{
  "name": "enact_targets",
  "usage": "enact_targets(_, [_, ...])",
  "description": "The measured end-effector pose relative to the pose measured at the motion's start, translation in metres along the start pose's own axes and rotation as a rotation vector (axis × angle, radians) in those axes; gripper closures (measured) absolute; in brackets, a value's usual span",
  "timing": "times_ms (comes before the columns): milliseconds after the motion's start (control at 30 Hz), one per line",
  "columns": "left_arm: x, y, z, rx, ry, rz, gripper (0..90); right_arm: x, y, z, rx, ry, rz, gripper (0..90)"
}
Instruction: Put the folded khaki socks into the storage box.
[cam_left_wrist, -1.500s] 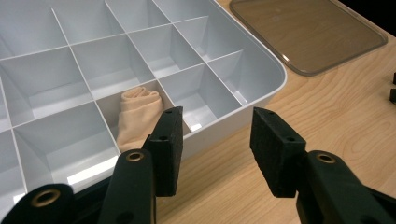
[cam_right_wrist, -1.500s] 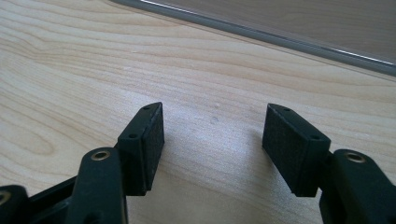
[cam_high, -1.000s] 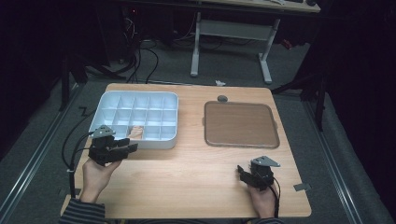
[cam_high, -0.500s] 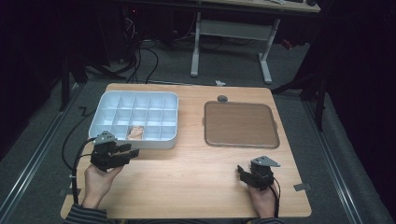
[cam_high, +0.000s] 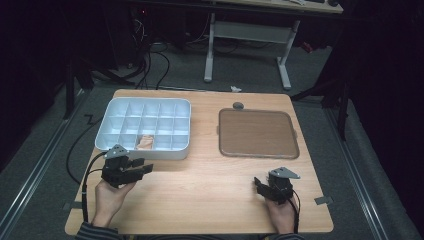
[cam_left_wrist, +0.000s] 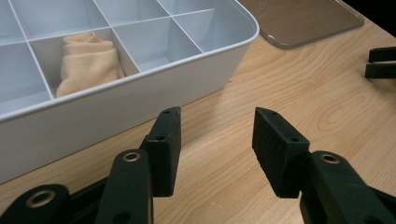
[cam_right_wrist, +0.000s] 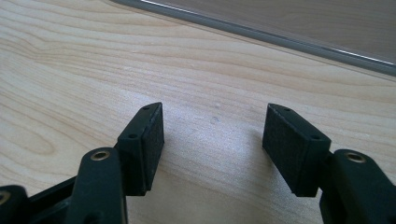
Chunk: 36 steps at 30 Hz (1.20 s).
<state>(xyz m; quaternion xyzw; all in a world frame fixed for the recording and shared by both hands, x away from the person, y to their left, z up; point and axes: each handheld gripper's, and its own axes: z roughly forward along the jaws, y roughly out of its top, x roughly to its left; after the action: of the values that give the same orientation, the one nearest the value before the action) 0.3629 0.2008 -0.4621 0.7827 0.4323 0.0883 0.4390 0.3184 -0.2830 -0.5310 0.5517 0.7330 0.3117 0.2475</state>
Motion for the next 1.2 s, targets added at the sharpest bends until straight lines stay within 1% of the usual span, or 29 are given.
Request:
enact_targets(133, [-0.002, -0.002, 0.003, 0.001, -0.006, -0.005, 52.3, 0.0, 0.0, 0.0, 0.0, 0.0, 0.0, 38.7])
enact_targets(300, [-0.005, -0.005, 0.007, 0.014, -0.012, -0.002, 51.7, 0.0, 0.0, 0.0, 0.0, 0.0, -0.001, 38.7])
enact_targets(433, [-0.005, -0.008, 0.009, 0.014, -0.018, -0.013, 51.4, 0.0, 0.0, 0.0, 0.0, 0.0, -0.001, 38.7])
enact_targets(733, [-0.007, -0.013, 0.015, 0.029, -0.01, -0.02, 50.4, 0.0, 0.0, 0.0, 0.001, 0.007, -0.006, 38.7])
enact_targets(867, [-0.011, -0.018, 0.019, 0.038, -0.017, -0.016, 49.8, 0.001, 0.0, 0.0, 0.001, 0.013, -0.012, 38.5])
enact_targets(967, [-0.011, -0.019, 0.021, 0.044, -0.018, -0.019, 49.5, 0.001, 0.0, 0.0, 0.0, 0.013, -0.013, 38.5])
enact_targets(1100, [-0.013, -0.021, 0.025, 0.053, -0.009, -0.016, 48.4, 0.001, 0.0, 0.0, 0.0, 0.013, -0.012, 38.5])
enact_targets(1200, [-0.012, -0.024, 0.027, 0.054, -0.008, -0.029, 48.1, 0.001, 0.0, 0.0, 0.001, 0.013, -0.012, 38.5])
